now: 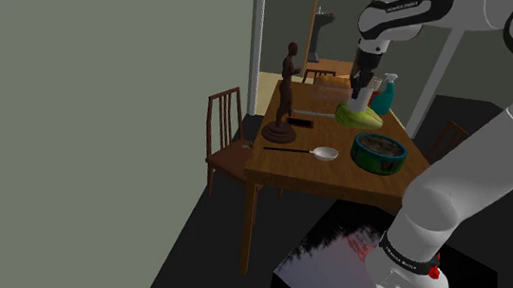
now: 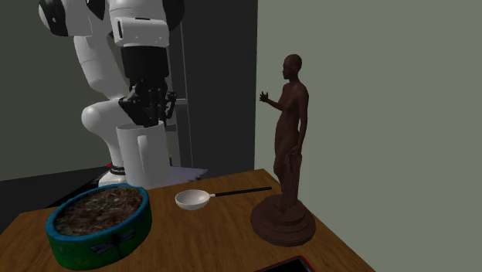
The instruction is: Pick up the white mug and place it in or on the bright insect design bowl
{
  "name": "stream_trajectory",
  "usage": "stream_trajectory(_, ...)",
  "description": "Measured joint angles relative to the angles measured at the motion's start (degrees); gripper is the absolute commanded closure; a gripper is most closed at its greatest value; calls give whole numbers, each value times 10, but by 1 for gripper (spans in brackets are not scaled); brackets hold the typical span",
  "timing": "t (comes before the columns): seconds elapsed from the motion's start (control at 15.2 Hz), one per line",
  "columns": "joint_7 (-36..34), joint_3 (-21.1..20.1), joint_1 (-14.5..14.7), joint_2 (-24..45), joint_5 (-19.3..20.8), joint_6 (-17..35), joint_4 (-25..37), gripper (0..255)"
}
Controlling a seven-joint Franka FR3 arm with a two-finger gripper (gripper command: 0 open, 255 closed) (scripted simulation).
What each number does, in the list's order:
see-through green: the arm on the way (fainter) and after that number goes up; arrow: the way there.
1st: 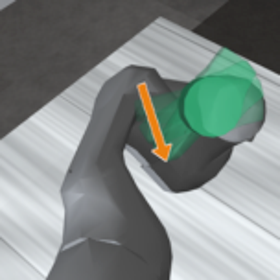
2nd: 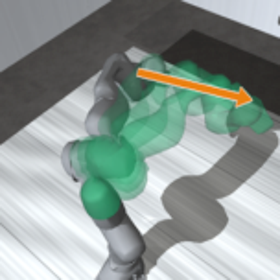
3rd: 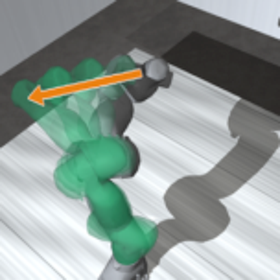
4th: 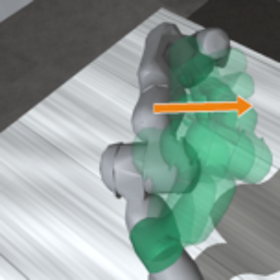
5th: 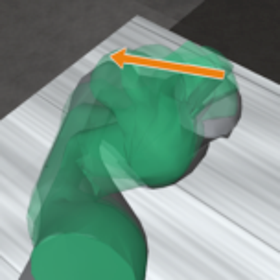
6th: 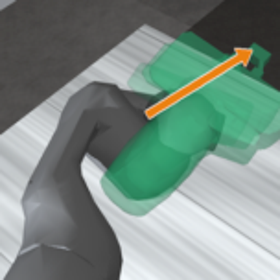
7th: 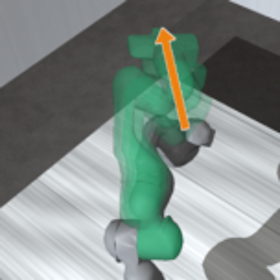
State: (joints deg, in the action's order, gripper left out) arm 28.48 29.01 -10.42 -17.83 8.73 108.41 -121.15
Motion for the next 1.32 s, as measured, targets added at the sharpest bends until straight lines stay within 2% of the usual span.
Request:
stream_trajectory(0.59, 39, 12, -67, -164, 76, -50, -101, 255)
stream_trajectory(1.32, 38, 31, -77, -168, 95, 26, -180, 255)
